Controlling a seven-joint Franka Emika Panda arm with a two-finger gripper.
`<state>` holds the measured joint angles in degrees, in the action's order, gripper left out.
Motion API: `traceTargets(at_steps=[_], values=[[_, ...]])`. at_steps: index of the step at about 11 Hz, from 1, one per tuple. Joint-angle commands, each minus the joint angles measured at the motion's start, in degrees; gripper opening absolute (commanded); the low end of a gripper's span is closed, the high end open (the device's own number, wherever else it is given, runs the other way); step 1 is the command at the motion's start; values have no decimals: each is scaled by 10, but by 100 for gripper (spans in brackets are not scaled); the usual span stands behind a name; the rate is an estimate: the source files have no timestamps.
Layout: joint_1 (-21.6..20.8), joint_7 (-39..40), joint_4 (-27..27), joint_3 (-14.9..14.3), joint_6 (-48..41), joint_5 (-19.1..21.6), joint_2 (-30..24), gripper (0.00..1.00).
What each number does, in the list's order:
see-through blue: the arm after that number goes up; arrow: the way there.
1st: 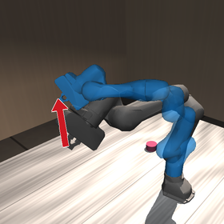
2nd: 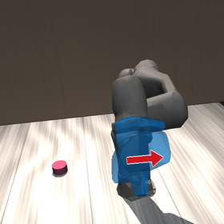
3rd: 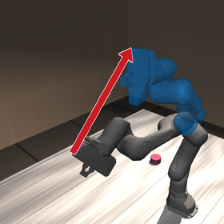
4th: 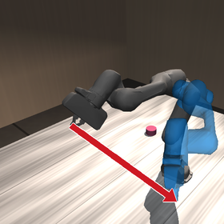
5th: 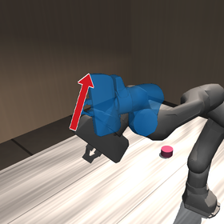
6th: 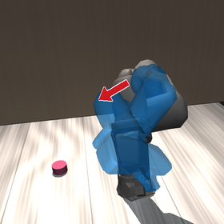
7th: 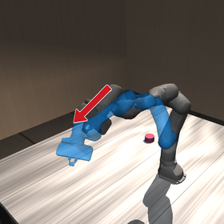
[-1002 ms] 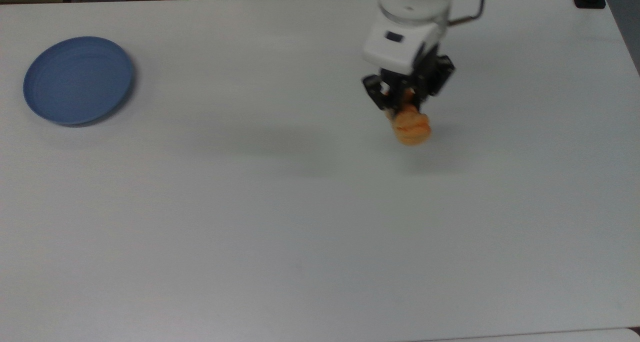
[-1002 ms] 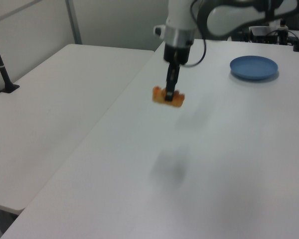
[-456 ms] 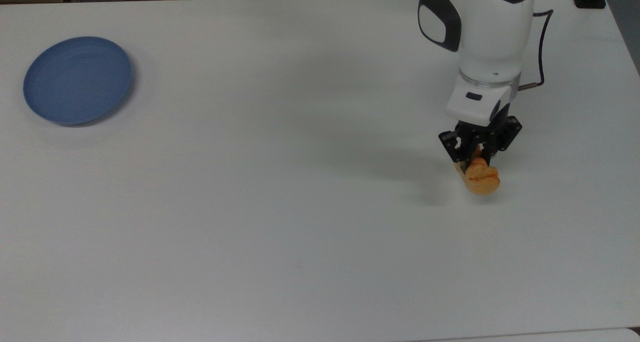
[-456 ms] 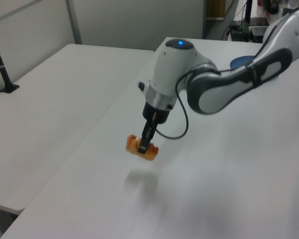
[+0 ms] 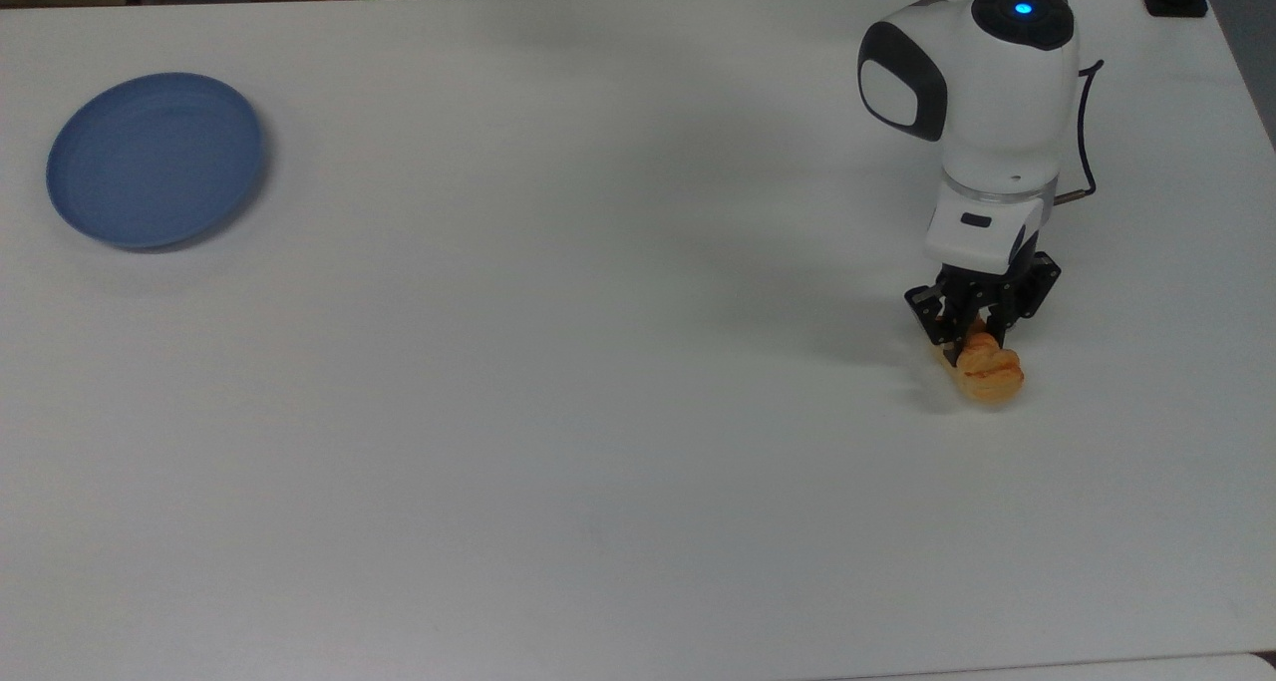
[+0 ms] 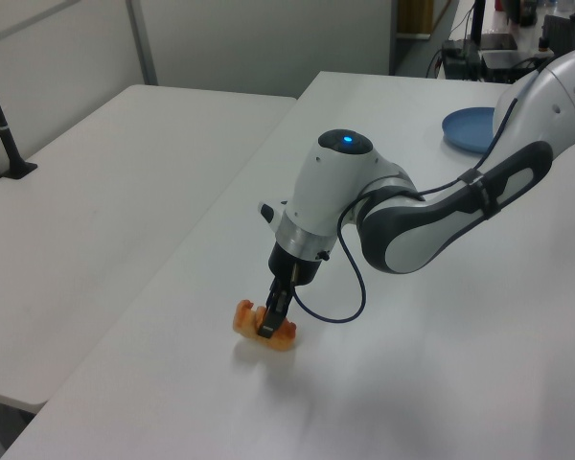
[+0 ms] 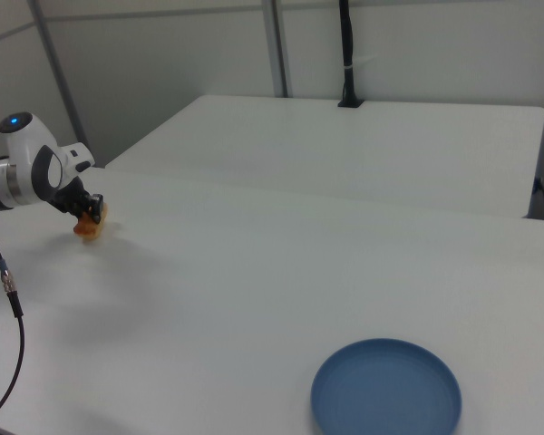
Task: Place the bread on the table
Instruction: 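Lower the bread roll onto the table and open the gripper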
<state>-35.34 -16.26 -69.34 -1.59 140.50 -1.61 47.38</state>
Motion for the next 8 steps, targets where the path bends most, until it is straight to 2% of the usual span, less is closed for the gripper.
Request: traceTargets(at_steps=[1,2,5,8], values=[[4,-12,6,6,21,-19,5,74],[5,-11,5,7,27,-21,5,100],[5,-11,-10,8,22,-27,-14,100],[22,-10,-78,9,-15,-21,-120,100]])
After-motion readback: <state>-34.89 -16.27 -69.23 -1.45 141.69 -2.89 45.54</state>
